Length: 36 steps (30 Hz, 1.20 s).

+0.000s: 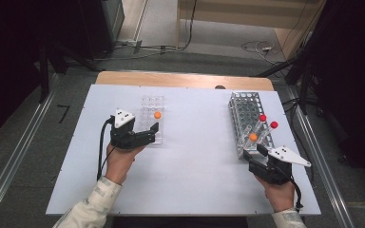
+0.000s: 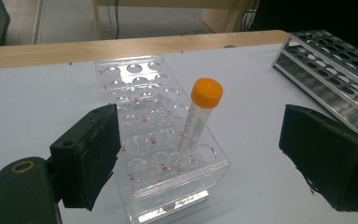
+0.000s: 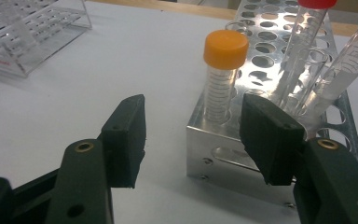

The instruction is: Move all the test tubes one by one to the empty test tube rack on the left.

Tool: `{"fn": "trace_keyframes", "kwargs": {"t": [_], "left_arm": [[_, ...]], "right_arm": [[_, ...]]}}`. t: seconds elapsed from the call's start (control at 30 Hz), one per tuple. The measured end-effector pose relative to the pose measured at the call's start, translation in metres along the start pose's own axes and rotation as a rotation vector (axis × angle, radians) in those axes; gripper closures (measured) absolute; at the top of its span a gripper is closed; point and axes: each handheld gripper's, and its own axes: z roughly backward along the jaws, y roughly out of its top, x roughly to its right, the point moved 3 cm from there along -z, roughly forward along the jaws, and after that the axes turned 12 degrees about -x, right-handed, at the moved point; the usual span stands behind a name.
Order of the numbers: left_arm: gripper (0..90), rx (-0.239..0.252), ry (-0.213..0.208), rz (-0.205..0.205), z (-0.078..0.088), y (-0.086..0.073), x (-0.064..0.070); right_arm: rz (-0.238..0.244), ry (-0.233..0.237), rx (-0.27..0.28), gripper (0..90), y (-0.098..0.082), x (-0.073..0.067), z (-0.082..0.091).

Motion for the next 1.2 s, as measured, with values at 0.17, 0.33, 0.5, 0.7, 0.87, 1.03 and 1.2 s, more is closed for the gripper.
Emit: {"fn": "trace_keyframes", "kwargs": {"t": [0.17,0.33,0.5,0.7,0.87,1.03,1.2], "left_arm": [[12.8,-0.002,-0.001,-0.003,-0.001,0.0,0.001],[12.8,-0.005,0.0,-0.001,-0.002,-0.001,0.0],[12.9,-0.003,-0.002,0.004,-0.001,0.0,0.0],[13.0,-0.009,0.001,-0.001,-0.002,-0.001,0.001],[13.1,-0.004,-0.006,0.005,-0.002,0.0,0.001],[13.2,-0.003,-0.006,0.003,-0.001,0.0,0.001],[13.2,-0.004,-0.008,0.001,-0.001,0.0,0.002]], "right_arm": [[0.0,-0.024,0.003,40.9,0.004,0.002,-0.008],[-0.007,-0.034,0.005,44.4,0.008,0.006,-0.018],[-0.013,-0.036,0.0,52.7,0.009,0.007,-0.023],[-0.022,-0.04,0.008,62.0,0.009,0.009,-0.024],[-0.02,-0.052,0.008,70.9,0.009,0.009,-0.026],[-0.019,-0.05,0.036,71.2,0.014,0.009,-0.018],[-0.019,-0.056,0.083,71.2,0.026,0.007,-0.003]]}}
